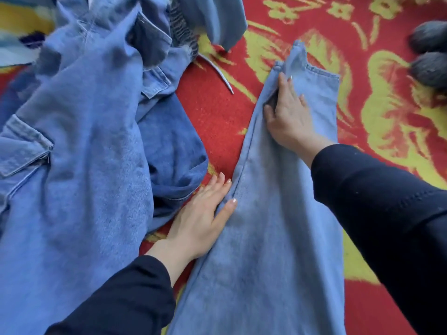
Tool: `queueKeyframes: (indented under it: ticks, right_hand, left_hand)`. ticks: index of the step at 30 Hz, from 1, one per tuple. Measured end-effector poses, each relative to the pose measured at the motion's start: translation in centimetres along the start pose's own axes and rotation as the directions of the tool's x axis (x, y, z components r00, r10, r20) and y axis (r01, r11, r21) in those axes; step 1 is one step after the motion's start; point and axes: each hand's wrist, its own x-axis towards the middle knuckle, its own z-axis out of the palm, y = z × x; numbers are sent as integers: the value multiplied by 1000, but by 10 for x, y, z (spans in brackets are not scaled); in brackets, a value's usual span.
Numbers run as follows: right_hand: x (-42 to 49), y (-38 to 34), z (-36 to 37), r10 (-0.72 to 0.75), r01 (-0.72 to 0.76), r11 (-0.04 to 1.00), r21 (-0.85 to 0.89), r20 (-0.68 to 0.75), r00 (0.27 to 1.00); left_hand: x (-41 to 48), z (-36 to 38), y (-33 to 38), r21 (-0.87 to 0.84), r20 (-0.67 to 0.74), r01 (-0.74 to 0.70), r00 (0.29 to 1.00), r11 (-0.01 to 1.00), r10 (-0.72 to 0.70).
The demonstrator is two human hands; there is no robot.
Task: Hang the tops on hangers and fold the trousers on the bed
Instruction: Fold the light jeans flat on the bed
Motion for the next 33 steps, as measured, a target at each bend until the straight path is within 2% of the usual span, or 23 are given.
queueKeyframes:
  ticks: [2,4,6,9,12,14,16,17,20,22,24,26,27,30,33]
  right_hand:
    - [8,-1,5,7,-7,1000,-3,164,986]
    - [12,-2,6,36,-43,999,20,249,968]
    - [8,-2,4,29,-36,999,30,222,975]
    - [-19,5,1,27,-15,996,-86,144,989]
    - [-66,19,-1,133,-115,984,-139,135,982]
    - [-104,28,-2,199,-182,975,-131,130,971]
    - [-145,35,-3,242,-226,967,-122,140,960]
    - [-165,38,-2,263,-247,962,-120,145,954]
    - [-214,42,2,332,-323,942,-93,125,935]
    - [-235,39,5,404,-406,914,-5,97,910]
    - [-251,35,7,477,-484,871,87,83,875]
    - [-271,33,8,472,-478,877,48,100,876]
    - [-282,33,9,449,-453,891,13,114,886]
    - [-319,30,12,418,-422,906,7,135,898]
    - [-367,20,17,447,-459,883,102,115,887]
  left_hand:
    - [0,0,1,23,6,-6,1000,1000,6]
    - [0,-2,1,48,13,-18,1000,999,18]
    - [-1,-2,0,67,24,-34,999,997,32]
    - [0,0,-1,67,35,-17,999,998,14]
    - [2,-3,-1,32,57,24,998,999,-25]
    - [2,-9,3,-71,58,64,997,995,-60]
    - [-3,-9,8,-215,-4,102,994,971,-105]
    - [-7,-6,10,-214,-35,104,993,971,-114]
    - [-25,12,16,-64,-30,119,992,991,-121]
    - [-32,17,23,-14,-35,130,991,991,-131]
    - [-38,16,29,-61,-122,139,982,988,-146]
    - [-46,10,31,-173,-284,171,934,970,-216]
    - [-51,7,30,-193,-315,193,916,962,-248]
    - [-71,7,24,-117,-257,245,928,962,-268]
    - [-110,10,23,-214,-138,296,934,931,-329]
